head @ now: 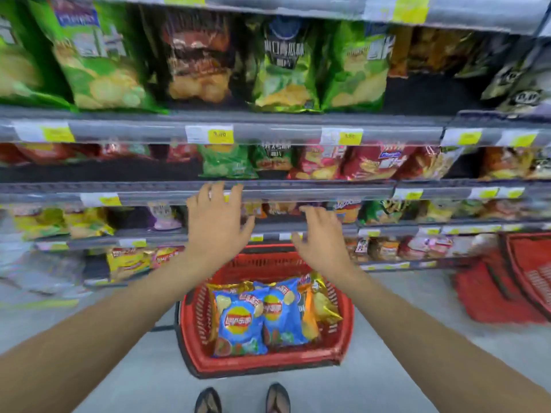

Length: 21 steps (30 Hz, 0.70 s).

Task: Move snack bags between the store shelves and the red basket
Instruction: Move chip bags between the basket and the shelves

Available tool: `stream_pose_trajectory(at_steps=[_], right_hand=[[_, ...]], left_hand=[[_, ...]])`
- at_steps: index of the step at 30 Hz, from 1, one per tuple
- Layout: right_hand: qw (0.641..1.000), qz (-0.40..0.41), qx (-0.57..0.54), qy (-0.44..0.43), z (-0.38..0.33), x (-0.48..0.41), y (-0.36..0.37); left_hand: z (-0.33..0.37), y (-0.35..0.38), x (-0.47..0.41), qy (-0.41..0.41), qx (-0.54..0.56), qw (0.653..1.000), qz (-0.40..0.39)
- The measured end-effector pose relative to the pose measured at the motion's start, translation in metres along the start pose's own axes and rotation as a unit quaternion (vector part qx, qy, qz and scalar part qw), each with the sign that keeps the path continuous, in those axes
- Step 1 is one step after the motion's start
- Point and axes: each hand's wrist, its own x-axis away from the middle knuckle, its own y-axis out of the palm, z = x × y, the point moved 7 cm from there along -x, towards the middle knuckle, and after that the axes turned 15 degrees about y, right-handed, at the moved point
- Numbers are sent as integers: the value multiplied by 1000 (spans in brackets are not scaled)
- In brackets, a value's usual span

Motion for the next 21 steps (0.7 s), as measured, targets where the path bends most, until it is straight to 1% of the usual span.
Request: stream_pose_trajectory(at_steps=[3, 9, 13, 15, 18, 20, 21], right_hand=[[997, -58, 26, 55, 45, 22, 70], [978, -132, 7, 159, 113, 64, 206], [966, -133, -41, 218, 141, 78, 278], [956, -128, -82, 250, 154, 79, 306], [936, -138, -134, 296, 172, 81, 345], [919, -154, -175, 319, 182, 84, 367], [909, -159, -204, 327, 184, 85, 374]], left_hand=[[3, 64, 34, -6, 1, 999, -46], [1, 197, 110, -2, 16, 994, -105], [-7, 274, 153, -15, 34, 991, -125], [-14, 306, 172, -47, 54, 984, -163], [-25, 351, 198, -103, 107, 969, -199], [-29, 374, 213, -148, 203, 950, -184], [-30, 384, 219, -180, 270, 933, -158]])
